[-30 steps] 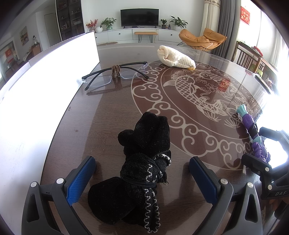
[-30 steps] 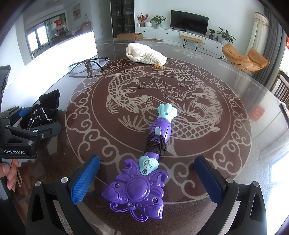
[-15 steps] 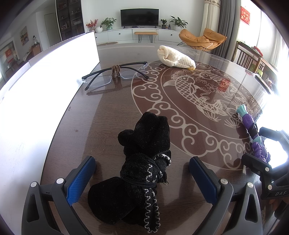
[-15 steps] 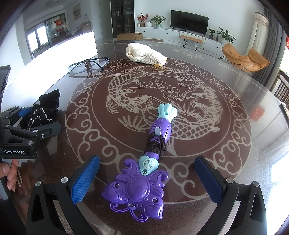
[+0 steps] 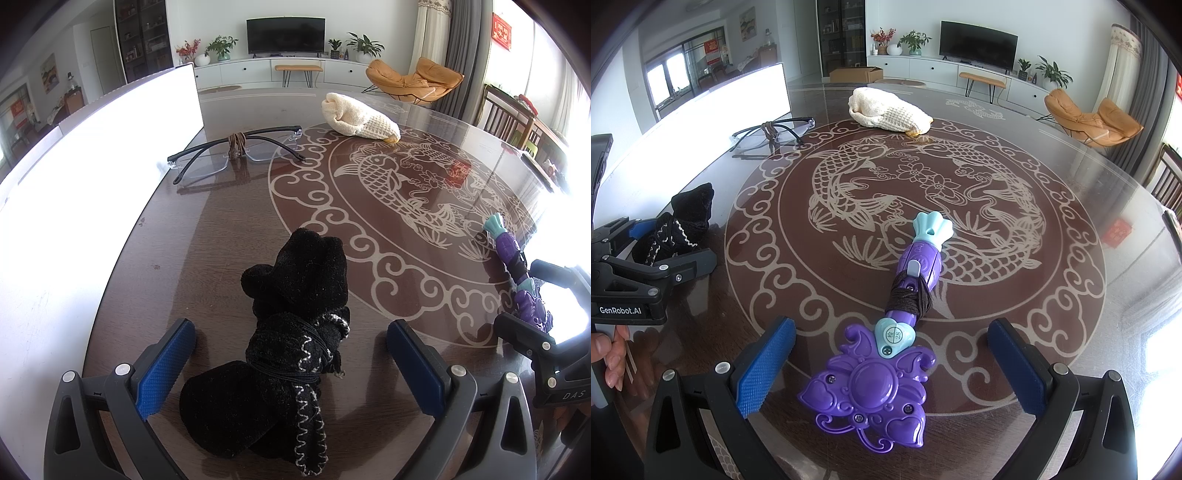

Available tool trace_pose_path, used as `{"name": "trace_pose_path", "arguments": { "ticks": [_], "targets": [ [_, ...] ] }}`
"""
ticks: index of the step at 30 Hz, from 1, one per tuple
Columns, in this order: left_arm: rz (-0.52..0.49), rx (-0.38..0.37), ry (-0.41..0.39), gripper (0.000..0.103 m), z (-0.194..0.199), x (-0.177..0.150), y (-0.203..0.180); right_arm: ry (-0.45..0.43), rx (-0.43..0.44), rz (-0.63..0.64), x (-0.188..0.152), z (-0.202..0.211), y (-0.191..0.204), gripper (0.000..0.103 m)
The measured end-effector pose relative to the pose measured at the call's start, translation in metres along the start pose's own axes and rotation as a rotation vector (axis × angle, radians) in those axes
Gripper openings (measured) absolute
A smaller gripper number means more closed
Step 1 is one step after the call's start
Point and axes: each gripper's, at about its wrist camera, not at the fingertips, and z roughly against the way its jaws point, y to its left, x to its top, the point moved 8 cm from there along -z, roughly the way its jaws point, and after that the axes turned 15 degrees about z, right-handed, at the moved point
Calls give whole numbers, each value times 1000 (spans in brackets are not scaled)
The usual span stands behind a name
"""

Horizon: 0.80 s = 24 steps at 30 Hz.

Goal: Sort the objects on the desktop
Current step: 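Hold the purple wand and black scrunchie raised above the table with both tools, then carry the scrunchie and purple wand into the white bin and release both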

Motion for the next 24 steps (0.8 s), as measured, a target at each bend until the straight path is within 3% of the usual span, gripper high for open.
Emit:
{"name": "trace_pose_path", "arguments": {
  "ticks": [2,3,6,7,8,9,10,12,13,18,24],
  "targets": [
    [5,9,-3,103,2,-1,2,9,3,2,0,-1,0,103],
    [5,2,-18,97,4,-1,1,33,15,6,0,-2,0,103],
    [-3,-13,-45,66,10,-2,0,124,75,42,6,-10,2,103],
    [-7,-18,-52,60,12,-2,-1,131,76,51,8,-11,2,99],
    [-13,-25,-55,51,13,-3,-2,126,82,60,10,-8,2,84],
    [-21,-27,-57,40,14,-4,-4,128,84,64,13,-6,2,58],
    [-27,-31,-56,38,15,-5,-5,143,85,55,13,-5,0,44],
    [-37,-35,-52,36,16,-7,-8,158,91,42,13,-5,-1,36],
    [-41,-42,-54,36,18,-8,-10,162,96,44,12,-4,0,22],
    [-61,-93,-117,36,48,-11,-25,114,106,31,20,20,0,22],
    [20,-193,-181,36,96,-13,-24,18,115,35,52,61,-2,22]
  ]
}}
